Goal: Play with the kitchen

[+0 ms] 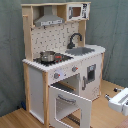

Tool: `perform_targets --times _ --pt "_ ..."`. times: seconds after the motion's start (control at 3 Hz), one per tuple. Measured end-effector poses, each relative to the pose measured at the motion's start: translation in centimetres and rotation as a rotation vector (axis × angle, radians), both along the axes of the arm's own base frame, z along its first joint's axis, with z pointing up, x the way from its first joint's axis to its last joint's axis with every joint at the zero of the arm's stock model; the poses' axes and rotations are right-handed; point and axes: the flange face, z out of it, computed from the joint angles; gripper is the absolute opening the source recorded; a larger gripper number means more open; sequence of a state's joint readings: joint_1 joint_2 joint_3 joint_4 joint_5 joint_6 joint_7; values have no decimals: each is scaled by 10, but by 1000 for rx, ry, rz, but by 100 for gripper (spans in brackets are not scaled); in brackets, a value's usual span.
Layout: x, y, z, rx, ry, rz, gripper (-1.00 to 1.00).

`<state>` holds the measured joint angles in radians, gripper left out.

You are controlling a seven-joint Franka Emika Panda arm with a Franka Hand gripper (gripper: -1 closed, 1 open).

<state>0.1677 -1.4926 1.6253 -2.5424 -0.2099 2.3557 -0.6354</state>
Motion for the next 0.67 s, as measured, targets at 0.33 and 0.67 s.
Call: perform_targets --times 0.33,0.67 --pt "-10 24 31 49 -13 40 100" --pt "-8 51 56 78 -28 73 100"
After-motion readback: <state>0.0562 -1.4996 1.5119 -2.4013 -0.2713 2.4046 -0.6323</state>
